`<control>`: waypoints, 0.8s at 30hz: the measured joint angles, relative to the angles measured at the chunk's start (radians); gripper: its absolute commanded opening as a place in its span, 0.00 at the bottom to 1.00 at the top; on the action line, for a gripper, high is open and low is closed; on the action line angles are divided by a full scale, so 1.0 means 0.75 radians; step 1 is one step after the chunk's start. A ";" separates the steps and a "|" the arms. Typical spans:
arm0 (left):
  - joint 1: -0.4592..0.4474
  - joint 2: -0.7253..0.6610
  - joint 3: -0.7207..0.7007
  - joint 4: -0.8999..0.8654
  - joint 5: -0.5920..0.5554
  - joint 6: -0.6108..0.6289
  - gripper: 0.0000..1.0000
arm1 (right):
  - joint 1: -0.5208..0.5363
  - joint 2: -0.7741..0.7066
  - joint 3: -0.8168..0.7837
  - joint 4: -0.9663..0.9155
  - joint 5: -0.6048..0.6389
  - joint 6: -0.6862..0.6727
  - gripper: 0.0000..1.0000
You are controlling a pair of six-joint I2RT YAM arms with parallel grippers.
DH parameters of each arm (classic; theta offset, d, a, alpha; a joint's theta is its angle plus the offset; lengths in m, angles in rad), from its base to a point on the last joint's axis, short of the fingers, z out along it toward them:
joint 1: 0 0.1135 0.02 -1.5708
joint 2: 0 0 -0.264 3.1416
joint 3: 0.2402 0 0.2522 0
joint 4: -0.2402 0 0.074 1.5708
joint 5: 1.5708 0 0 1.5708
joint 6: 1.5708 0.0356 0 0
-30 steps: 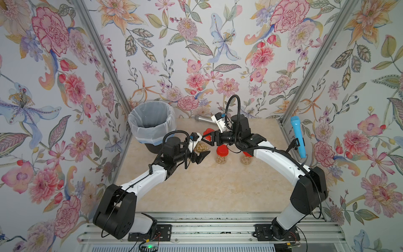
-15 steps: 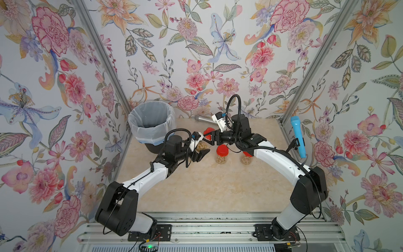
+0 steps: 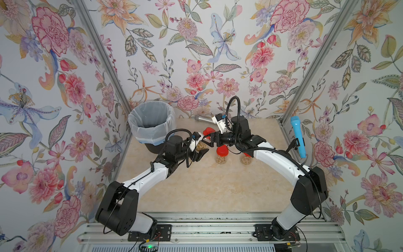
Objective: Empty moldy peanuts from jars
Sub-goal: Pick up the jar from the center of the board.
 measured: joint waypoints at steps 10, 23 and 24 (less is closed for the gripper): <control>0.000 0.000 -0.011 0.045 -0.079 0.022 0.33 | -0.001 -0.085 -0.102 0.003 0.006 0.006 0.98; -0.023 -0.057 -0.093 0.107 -0.444 0.120 0.31 | -0.204 -0.312 -0.272 -0.001 -0.111 0.330 0.82; -0.038 -0.068 -0.107 0.121 -0.487 0.135 0.31 | -0.231 -0.310 -0.259 -0.002 -0.129 0.377 0.80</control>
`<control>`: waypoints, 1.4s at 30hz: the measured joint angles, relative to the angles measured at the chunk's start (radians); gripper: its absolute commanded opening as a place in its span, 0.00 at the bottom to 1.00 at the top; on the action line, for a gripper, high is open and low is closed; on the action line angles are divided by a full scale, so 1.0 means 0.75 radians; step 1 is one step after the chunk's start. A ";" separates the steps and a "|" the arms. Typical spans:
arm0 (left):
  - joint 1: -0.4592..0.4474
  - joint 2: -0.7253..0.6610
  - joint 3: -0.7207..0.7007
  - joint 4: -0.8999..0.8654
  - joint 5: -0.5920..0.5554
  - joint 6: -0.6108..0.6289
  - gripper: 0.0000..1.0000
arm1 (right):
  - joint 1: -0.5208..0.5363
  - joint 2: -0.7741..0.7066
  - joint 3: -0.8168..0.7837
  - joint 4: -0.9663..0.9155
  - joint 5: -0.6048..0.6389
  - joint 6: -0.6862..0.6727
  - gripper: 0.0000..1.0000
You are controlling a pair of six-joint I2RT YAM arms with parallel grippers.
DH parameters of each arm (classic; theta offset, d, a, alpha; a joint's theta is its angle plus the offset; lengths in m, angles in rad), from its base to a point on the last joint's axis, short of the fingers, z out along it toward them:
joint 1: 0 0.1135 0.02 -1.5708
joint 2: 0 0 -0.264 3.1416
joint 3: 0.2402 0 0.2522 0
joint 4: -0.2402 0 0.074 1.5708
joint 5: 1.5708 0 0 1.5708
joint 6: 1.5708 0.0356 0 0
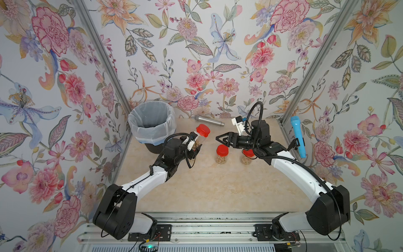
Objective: Empty moldy peanuts from jars
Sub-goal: Pick up the jar from the center of the board, then unscrew the lid from the jar.
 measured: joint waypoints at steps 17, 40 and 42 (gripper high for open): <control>-0.164 -0.076 -0.105 0.160 -0.415 0.216 0.29 | 0.045 0.349 0.482 -0.199 -0.211 0.230 0.78; -0.186 -0.077 -0.105 0.169 -0.464 0.308 0.29 | 0.153 0.487 0.701 -0.429 -0.103 0.074 0.77; -0.187 -0.077 -0.105 0.169 -0.468 0.309 0.29 | 0.155 0.489 0.711 -0.441 -0.099 0.063 0.76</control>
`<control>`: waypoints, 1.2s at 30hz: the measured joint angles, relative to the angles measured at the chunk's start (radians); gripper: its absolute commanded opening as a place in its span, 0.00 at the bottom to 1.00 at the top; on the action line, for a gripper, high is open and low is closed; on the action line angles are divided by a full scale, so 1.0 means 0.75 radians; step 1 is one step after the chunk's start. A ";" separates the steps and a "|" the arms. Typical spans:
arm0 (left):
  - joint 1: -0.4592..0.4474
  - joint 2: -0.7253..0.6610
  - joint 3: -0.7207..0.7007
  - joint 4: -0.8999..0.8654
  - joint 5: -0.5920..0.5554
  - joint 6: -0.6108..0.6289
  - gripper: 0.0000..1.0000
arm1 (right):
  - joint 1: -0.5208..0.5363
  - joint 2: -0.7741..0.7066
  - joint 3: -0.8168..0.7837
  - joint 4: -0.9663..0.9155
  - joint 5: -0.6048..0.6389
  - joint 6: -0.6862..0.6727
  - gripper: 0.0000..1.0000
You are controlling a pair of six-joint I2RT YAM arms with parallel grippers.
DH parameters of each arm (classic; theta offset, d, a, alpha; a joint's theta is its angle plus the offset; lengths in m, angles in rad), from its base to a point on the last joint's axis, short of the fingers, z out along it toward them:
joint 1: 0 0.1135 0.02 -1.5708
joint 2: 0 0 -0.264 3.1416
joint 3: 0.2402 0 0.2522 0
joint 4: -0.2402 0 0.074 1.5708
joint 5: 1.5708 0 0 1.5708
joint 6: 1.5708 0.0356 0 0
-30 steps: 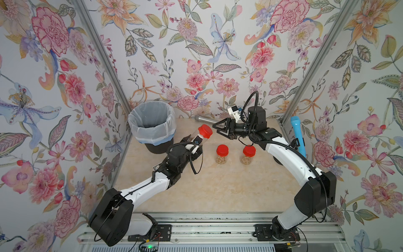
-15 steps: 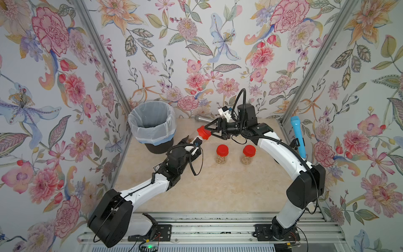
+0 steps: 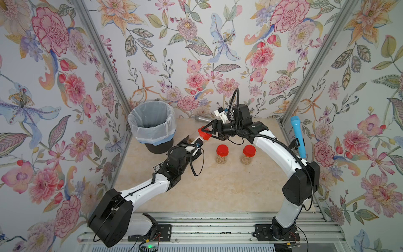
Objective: Empty moldy peanuts from jars
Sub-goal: Unscrew the lid from the jar.
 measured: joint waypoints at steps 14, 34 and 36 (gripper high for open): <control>-0.002 0.000 0.000 -0.012 -0.034 0.028 0.30 | 0.030 0.025 0.095 -0.128 0.090 -0.130 0.67; -0.002 0.009 0.000 -0.031 -0.031 0.030 0.30 | 0.037 0.046 0.102 -0.145 0.102 -0.223 0.58; -0.002 0.009 0.000 -0.031 -0.030 0.030 0.30 | 0.038 0.046 0.102 -0.148 0.100 -0.232 0.53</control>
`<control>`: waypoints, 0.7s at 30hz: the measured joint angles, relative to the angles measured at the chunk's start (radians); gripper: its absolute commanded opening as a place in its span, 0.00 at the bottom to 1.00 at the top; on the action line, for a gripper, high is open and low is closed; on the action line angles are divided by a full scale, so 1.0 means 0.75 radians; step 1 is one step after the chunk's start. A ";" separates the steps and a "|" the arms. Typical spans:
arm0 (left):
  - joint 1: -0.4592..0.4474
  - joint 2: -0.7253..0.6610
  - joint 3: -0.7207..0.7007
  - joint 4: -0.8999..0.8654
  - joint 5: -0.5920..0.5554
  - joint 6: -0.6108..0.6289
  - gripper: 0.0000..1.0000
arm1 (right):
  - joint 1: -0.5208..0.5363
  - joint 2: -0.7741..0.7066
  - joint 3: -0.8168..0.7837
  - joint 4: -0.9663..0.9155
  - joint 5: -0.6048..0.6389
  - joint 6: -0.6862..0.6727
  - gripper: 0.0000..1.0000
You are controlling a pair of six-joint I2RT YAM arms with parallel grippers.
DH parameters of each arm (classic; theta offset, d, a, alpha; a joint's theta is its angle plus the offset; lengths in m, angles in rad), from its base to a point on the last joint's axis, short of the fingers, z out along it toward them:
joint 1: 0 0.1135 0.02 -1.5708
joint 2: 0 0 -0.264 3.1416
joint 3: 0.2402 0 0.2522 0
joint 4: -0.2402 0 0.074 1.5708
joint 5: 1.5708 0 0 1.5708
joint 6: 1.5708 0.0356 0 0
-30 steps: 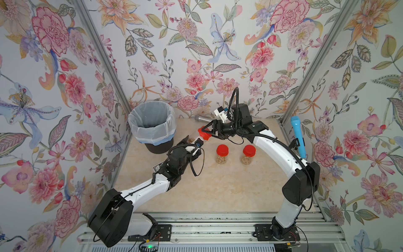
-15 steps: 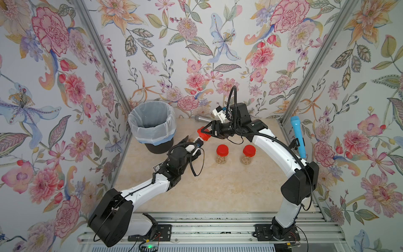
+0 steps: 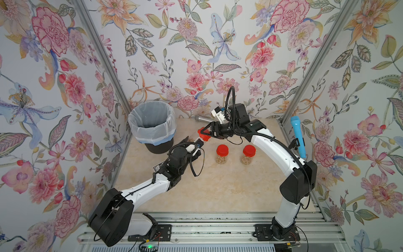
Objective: Empty moldy peanuts from jars
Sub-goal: Unscrew the lid from the jar.
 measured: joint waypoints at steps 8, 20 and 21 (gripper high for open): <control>0.040 -0.002 0.003 -0.035 0.157 -0.044 0.30 | -0.014 -0.002 -0.009 -0.030 -0.057 -0.194 0.46; 0.070 -0.035 0.077 -0.238 0.601 -0.228 0.30 | -0.069 -0.079 -0.024 -0.222 -0.209 -0.852 0.47; 0.070 -0.037 0.084 -0.244 0.626 -0.239 0.30 | -0.069 -0.073 0.010 -0.270 -0.211 -0.908 0.48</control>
